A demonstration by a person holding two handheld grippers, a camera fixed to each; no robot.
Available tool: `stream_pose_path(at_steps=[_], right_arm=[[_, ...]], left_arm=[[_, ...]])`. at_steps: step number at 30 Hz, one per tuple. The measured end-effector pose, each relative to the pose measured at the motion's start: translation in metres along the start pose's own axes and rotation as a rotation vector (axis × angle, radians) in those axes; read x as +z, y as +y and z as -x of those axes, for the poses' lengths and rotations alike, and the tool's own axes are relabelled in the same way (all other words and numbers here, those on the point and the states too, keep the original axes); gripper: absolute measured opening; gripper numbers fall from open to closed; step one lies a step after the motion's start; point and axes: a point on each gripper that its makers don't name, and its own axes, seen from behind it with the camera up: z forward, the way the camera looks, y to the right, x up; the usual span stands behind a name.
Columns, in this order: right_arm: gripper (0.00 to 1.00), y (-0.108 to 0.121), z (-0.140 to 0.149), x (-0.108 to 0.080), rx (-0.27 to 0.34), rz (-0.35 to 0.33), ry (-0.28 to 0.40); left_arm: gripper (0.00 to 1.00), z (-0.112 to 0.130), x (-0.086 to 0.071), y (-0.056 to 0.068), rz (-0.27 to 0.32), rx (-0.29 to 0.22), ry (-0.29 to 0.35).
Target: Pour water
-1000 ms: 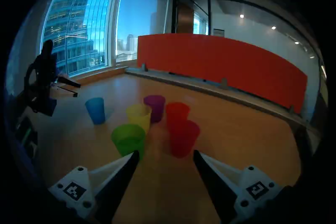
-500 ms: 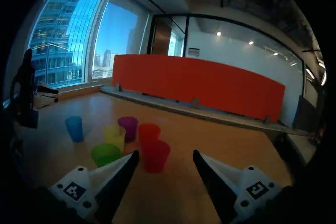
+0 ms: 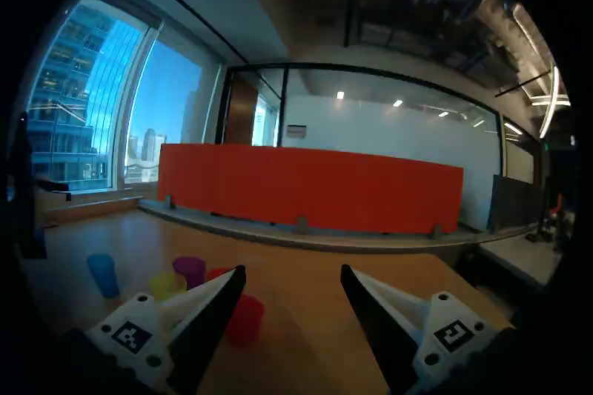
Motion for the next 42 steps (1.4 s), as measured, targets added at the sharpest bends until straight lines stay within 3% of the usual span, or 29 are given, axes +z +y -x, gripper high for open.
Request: stream_pose_path(at_steps=[6,12,30,42], right_arm=[[0.99,0.011,-0.010,0.001,0.030,0.060,0.058],[0.99,0.016,-0.011,0.000,0.045,0.092,0.083],[0.99,0.030,0.007,-0.008,0.068,0.143,0.075],[0.99,0.026,0.009,-0.008,0.066,0.147,0.075]], left_arm=[[0.94,-0.005,0.000,-0.001,-0.037,-0.006,0.024],[0.94,-0.006,0.004,0.007,-0.028,-0.040,0.037],[0.94,-0.001,0.018,0.020,-0.043,-0.038,0.053],[0.94,0.006,0.024,0.017,-0.071,-0.064,0.072]])
